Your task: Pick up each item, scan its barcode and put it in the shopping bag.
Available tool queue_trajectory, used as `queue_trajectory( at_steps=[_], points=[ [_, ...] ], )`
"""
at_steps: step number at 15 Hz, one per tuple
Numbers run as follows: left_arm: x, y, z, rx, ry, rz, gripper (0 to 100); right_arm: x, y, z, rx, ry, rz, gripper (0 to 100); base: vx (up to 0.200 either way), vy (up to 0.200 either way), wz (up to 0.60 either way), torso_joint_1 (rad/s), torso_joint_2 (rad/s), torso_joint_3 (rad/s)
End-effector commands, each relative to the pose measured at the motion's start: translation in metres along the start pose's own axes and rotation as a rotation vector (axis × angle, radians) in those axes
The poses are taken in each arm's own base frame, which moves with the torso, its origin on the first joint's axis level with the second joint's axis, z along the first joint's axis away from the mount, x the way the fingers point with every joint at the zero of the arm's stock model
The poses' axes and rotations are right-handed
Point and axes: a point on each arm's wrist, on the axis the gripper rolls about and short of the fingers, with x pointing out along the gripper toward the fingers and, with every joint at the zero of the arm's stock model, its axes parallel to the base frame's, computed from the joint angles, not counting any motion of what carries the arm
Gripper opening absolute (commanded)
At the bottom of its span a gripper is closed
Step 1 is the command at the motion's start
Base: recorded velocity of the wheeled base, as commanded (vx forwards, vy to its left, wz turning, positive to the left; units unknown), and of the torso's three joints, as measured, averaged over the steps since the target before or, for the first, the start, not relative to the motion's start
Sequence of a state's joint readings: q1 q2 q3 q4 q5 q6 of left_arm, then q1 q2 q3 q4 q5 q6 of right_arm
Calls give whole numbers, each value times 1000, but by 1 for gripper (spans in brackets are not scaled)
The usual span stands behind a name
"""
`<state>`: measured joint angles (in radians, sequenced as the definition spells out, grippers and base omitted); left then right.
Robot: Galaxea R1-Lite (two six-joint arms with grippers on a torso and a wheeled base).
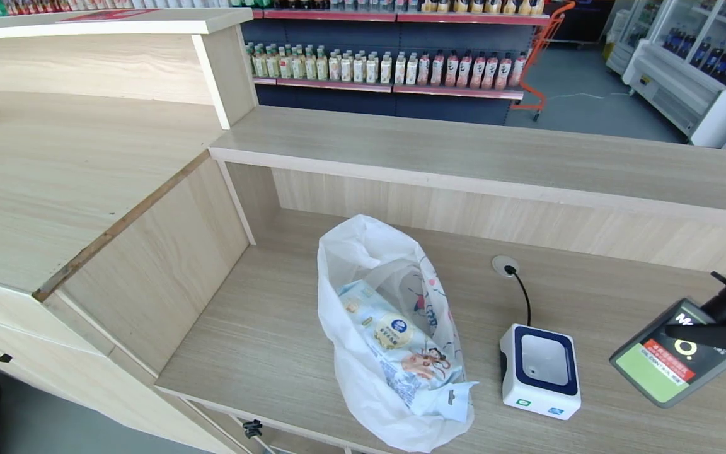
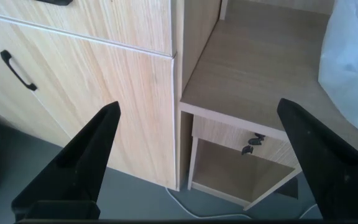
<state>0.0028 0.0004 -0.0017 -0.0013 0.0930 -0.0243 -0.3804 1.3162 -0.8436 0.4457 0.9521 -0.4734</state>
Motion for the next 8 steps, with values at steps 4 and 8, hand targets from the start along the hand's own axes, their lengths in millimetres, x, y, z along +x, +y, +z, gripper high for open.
queue_trajectory(
  at_steps=[4,8],
  points=[
    [0,0,0,0,-1,1,100,3,-15,-3,275,-14,42,0,0,0,0,0,0,0],
    [0,0,0,0,-1,1,100,20,-44,-4,271,-8,43,0,0,0,0,0,0,0]
  ],
)
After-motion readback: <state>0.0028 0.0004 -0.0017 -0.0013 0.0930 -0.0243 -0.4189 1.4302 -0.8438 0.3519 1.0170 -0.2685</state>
